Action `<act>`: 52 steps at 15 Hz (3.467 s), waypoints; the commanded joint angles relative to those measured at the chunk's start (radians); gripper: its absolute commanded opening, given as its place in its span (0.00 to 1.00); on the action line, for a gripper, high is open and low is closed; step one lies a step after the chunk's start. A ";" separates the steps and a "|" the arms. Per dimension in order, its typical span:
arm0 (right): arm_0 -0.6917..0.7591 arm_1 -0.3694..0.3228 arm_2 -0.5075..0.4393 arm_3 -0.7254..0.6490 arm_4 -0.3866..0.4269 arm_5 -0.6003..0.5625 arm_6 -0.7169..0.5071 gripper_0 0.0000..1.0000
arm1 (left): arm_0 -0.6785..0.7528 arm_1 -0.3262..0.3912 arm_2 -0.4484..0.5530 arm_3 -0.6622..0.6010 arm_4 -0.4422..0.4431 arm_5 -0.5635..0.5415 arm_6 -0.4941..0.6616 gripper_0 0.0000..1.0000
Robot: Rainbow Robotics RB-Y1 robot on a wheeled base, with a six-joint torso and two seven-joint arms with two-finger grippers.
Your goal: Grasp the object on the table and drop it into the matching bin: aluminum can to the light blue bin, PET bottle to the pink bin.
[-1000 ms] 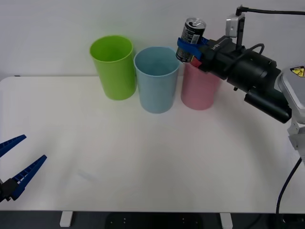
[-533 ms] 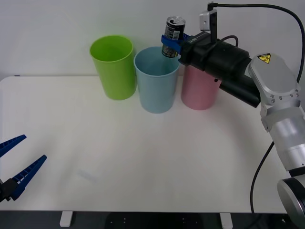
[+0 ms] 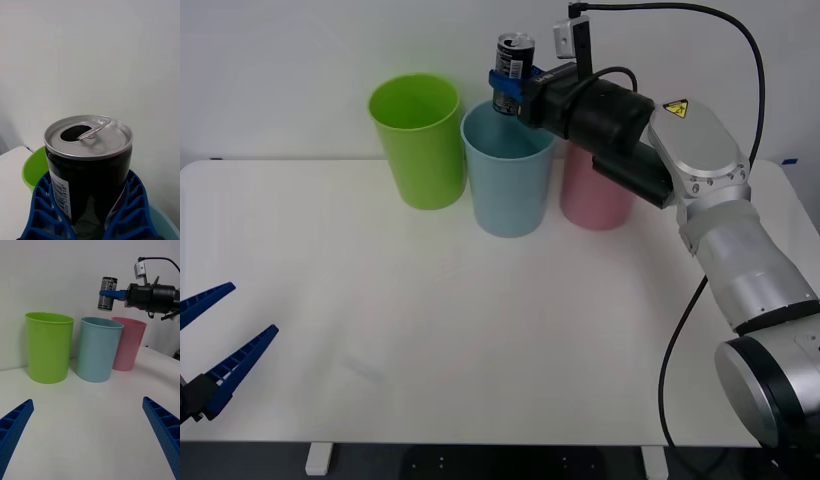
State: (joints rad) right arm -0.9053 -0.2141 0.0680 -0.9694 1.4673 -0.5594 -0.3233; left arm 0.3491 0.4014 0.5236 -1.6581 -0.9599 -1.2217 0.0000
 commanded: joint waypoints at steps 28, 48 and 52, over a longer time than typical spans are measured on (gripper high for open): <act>0.353 -0.197 0.029 -0.430 -0.171 -0.091 0.012 1.00 | 0.000 0.000 0.000 0.000 0.000 0.000 0.000 1.00; 0.919 -0.393 -0.330 -0.615 -0.303 -0.531 0.337 1.00 | 0.000 0.000 0.000 0.000 0.000 0.000 0.000 1.00; 1.105 -0.392 -0.416 -0.746 -0.340 -0.536 0.319 1.00 | 0.000 0.000 0.000 0.000 0.000 0.000 0.000 1.00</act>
State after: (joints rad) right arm 0.1660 -0.6072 -0.3328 -1.6939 1.1341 -1.0945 -0.0036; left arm 0.3491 0.4014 0.5236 -1.6581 -0.9599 -1.2217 0.0000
